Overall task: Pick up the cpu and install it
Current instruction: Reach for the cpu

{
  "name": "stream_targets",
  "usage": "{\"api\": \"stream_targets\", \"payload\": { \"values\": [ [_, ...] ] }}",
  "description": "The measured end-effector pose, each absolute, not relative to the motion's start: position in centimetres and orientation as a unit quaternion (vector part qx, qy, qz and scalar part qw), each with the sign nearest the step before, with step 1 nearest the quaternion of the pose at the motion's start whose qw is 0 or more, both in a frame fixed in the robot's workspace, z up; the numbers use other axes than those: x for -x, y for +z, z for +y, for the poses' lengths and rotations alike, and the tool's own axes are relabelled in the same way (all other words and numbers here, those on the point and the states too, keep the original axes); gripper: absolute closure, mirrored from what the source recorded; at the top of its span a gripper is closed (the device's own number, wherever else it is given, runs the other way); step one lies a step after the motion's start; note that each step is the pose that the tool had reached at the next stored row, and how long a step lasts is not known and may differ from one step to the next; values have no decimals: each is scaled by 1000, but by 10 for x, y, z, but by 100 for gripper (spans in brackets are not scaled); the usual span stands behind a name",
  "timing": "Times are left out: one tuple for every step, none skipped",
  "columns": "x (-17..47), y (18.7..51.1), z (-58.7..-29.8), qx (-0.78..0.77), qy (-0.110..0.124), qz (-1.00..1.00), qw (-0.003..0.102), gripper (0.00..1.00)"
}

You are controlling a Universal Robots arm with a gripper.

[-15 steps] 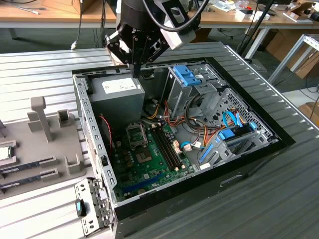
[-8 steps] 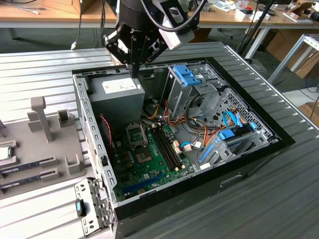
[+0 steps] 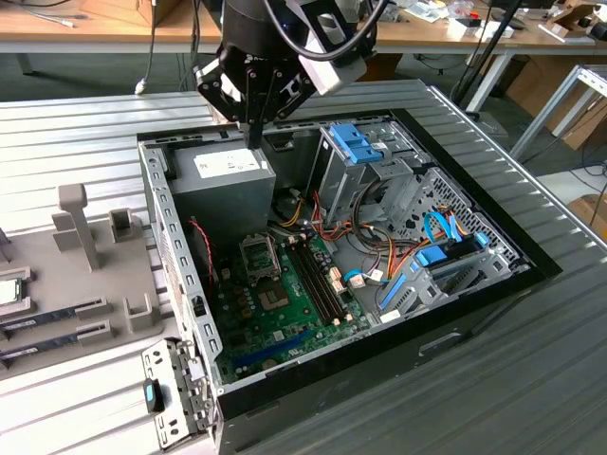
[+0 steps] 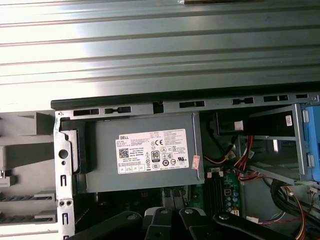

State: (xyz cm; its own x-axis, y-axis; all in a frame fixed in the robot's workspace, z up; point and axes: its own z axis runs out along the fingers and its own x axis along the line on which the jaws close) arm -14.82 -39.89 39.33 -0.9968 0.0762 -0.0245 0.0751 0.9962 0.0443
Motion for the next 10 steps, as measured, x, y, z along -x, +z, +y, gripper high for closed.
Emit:
{"api": "stream_targets", "payload": {
  "values": [
    [149, 393, -399, -38, 22, 999, 13, 89],
    [149, 393, -399, -38, 22, 999, 13, 89],
    [149, 393, -399, -38, 22, 999, 13, 89],
    [150, 393, -399, -38, 22, 999, 13, 89],
    [150, 393, -399, -38, 22, 999, 13, 89],
    [150, 393, -399, -38, 22, 999, 13, 89],
    [151, 393, -399, -38, 22, 999, 13, 89],
    [151, 393, -399, -38, 22, 999, 13, 89],
    [151, 393, -399, -38, 22, 999, 13, 89],
    [152, 393, -399, -38, 22, 999, 13, 89]
  ]
}}
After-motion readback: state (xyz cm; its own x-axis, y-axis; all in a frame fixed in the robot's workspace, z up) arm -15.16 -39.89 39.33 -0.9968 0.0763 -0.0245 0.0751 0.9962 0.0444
